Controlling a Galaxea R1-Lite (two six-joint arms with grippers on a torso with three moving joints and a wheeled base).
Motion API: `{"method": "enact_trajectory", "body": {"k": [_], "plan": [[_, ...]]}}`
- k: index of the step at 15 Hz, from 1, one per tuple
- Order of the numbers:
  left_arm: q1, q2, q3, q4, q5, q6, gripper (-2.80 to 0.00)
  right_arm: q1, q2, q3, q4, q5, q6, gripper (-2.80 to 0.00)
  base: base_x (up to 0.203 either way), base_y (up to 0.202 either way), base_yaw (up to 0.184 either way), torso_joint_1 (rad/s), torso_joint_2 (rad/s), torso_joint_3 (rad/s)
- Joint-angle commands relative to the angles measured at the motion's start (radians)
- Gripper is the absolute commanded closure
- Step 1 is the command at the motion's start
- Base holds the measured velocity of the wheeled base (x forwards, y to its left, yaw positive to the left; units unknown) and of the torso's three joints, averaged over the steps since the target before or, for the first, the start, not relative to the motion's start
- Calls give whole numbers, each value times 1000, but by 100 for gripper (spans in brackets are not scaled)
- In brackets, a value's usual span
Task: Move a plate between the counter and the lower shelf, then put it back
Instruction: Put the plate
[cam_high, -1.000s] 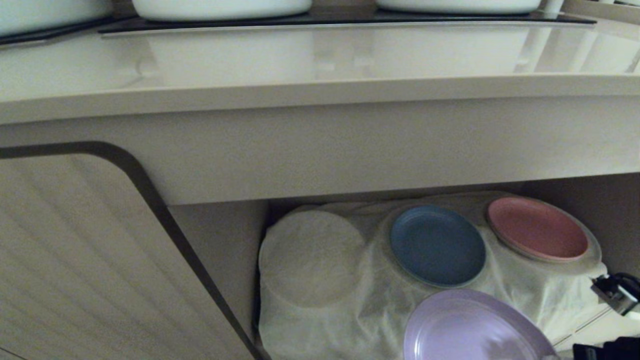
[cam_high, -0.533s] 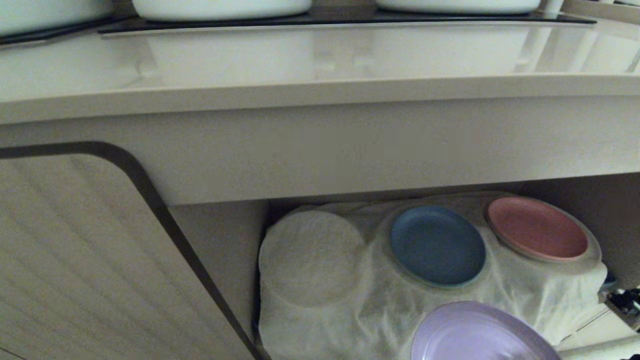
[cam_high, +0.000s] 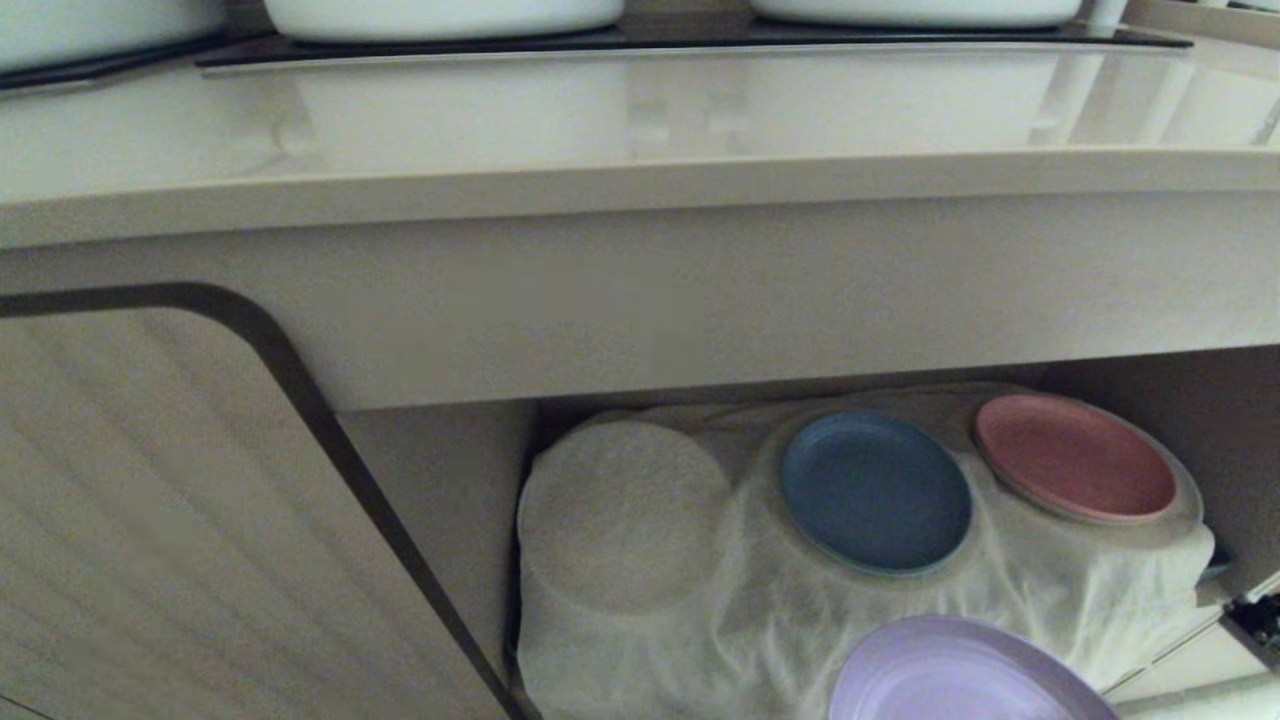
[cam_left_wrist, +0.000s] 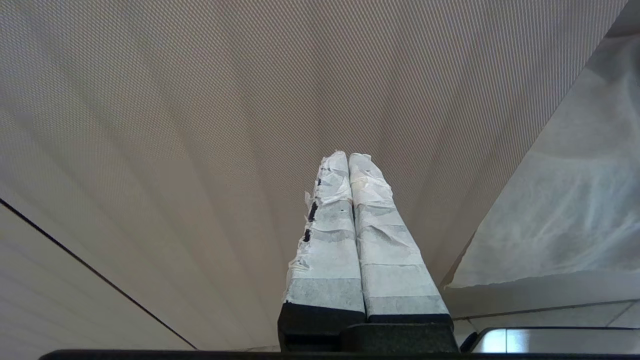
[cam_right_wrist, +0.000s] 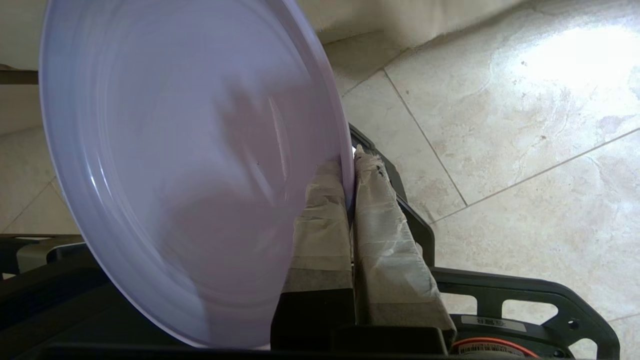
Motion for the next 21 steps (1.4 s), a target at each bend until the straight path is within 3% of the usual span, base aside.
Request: {"method": "enact_trajectory", "body": {"k": [1,21], "plan": [[0,0,0,0,0,0,0,0,3,5,0,0,3,0,0,0,0,0,0,0],[0,0,0,0,0,0,0,5,3,12,-10,2,0,0,0,0,0,0,0,0]]}}
